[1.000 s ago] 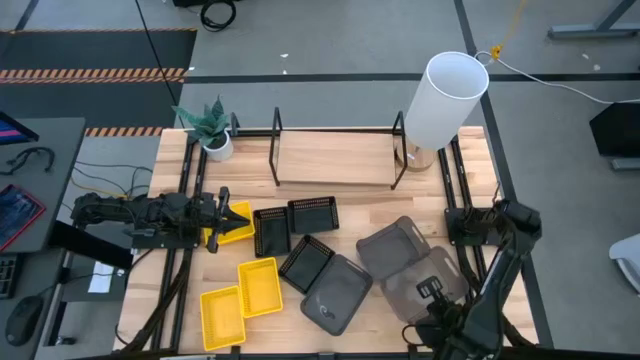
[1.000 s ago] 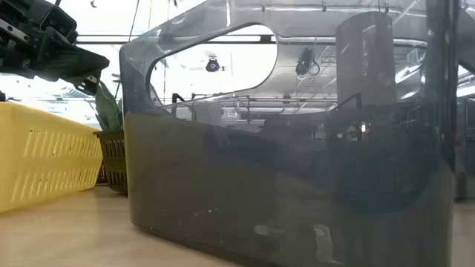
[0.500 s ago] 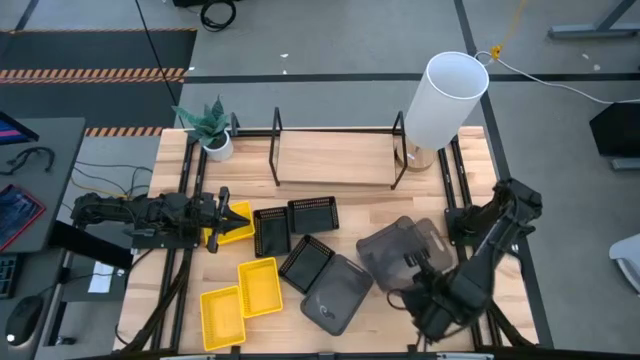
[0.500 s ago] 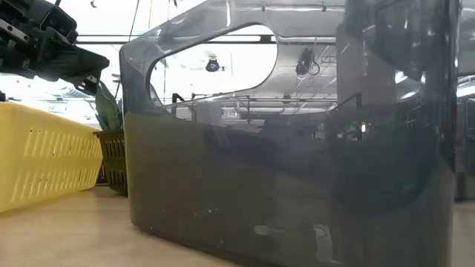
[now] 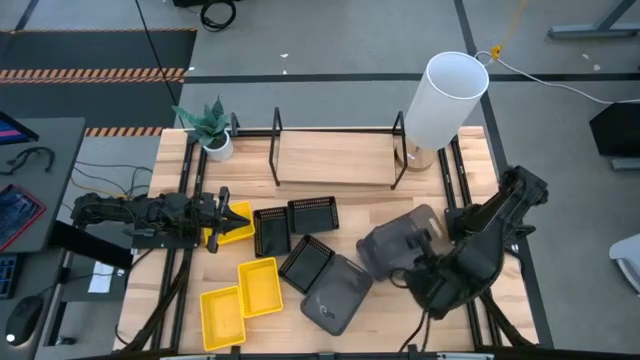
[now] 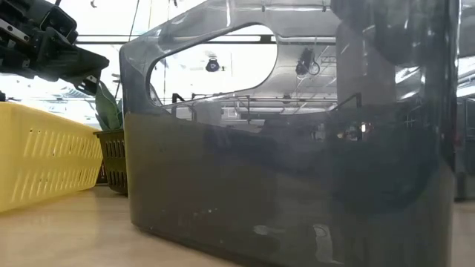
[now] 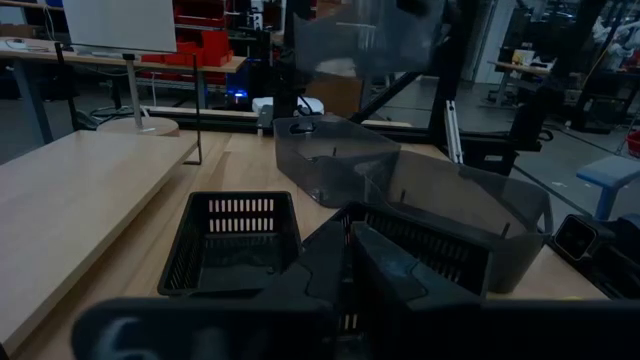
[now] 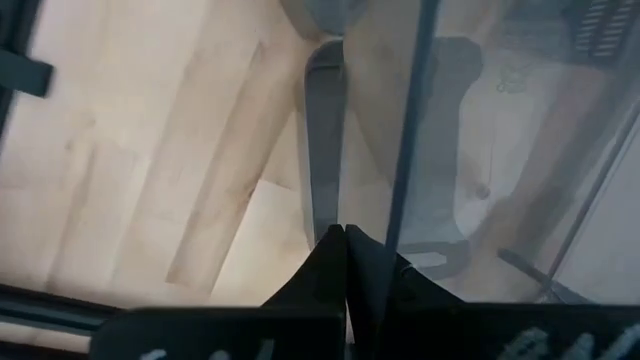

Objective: Stack baskets on shelf by color
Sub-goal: Stack the bottom right gray bin on the top gray bin

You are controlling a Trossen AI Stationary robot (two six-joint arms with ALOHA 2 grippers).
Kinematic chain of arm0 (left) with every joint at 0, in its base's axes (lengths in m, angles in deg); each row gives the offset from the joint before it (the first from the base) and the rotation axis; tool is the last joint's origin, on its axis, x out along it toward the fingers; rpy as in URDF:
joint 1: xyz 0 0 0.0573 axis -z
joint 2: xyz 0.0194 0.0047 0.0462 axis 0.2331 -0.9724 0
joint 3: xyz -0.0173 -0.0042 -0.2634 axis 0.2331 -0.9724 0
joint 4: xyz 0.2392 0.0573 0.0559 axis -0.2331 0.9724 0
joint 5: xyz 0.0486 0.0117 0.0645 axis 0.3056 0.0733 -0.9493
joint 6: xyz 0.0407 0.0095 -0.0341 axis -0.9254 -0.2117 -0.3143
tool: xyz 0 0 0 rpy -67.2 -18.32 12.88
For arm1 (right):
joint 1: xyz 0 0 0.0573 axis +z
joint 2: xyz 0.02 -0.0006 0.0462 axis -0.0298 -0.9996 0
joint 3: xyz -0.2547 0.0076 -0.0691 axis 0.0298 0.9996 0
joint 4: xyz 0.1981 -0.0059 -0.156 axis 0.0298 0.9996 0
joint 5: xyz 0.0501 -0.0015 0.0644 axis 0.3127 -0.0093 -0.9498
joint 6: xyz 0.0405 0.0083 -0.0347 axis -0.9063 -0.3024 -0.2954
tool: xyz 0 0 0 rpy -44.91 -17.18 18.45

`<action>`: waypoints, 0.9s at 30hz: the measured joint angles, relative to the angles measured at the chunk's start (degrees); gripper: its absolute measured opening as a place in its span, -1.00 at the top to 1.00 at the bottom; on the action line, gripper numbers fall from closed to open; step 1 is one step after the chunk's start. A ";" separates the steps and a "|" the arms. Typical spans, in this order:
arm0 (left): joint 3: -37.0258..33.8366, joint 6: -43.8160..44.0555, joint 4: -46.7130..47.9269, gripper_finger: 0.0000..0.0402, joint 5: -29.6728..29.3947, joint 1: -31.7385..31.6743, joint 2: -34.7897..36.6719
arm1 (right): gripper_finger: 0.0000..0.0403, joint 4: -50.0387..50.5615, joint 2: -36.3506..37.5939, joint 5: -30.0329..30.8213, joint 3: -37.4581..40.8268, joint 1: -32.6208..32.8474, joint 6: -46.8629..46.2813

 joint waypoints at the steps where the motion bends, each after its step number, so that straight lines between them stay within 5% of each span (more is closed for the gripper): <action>1: 0.01 0.00 -0.01 0.84 -0.02 -0.01 0.00 | 0.98 0.10 1.18 -0.13 0.00 0.00 -0.26; 15: 0.00 -0.02 0.00 0.86 0.00 -0.01 0.00 | 0.98 -0.41 17.03 1.39 0.33 0.00 -5.02; 27: 0.01 0.00 -0.01 0.81 0.00 0.01 0.00 | 0.98 -6.41 14.63 -0.70 12.57 -0.05 -4.20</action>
